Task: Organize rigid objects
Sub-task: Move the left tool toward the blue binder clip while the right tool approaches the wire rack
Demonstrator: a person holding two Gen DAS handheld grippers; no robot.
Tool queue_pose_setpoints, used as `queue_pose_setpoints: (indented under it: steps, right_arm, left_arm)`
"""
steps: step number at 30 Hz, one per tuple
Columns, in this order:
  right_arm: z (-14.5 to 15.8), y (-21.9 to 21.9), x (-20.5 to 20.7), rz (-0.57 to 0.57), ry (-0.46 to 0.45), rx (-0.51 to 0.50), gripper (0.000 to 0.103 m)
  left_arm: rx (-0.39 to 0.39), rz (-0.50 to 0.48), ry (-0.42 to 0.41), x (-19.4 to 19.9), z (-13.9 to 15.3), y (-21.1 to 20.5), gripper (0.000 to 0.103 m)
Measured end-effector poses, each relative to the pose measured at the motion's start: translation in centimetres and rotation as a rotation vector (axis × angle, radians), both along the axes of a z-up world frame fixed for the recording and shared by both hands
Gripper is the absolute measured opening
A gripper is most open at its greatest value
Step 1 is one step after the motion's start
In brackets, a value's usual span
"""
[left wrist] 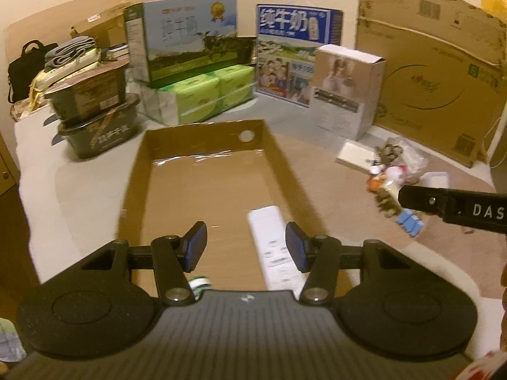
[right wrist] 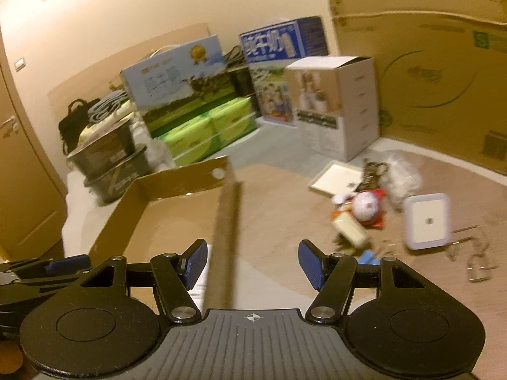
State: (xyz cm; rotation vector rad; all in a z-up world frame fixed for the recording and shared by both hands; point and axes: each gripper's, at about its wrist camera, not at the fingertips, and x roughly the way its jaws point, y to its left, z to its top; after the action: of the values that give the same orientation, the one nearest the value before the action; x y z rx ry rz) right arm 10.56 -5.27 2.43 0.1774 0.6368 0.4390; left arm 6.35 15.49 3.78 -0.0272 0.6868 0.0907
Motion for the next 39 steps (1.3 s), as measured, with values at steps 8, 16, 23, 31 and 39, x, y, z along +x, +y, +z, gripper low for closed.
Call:
queue_pose_setpoints:
  steps: [8,16,23,31,39]
  right_arm:
    - [-0.3,-5.8,-0.7,-0.085,-0.037,-0.050,0.066]
    - [-1.4,-12.0,-0.8,-0.187,-0.027,-0.073,0.068]
    - [-2.6,-15.9,-0.6,-0.244,-0.013,-0.104,0.074]
    - [-4.2,-18.3,0.8,-0.260,0.012,-0.128,0.079]
    - [-6.4,-19.0,2.9,-0.202,0.010,-0.157,0.079]
  left_arm:
    - [-0.035,-0.079,-0.038,0.5,0.6,-6.0,0.052]
    - [-0.051,-0.152,-0.053,1.5,0.3,-11.2,0.062]
    - [-0.049,-0.201,-0.039,2.5,-1.0,-14.6,0.071]
    - [-0.025,-0.229,-0.009,4.1,-2.6,-17.1,0.073]
    - [-0.009,-0.234,0.011,6.0,-4.8,-18.5,0.073]
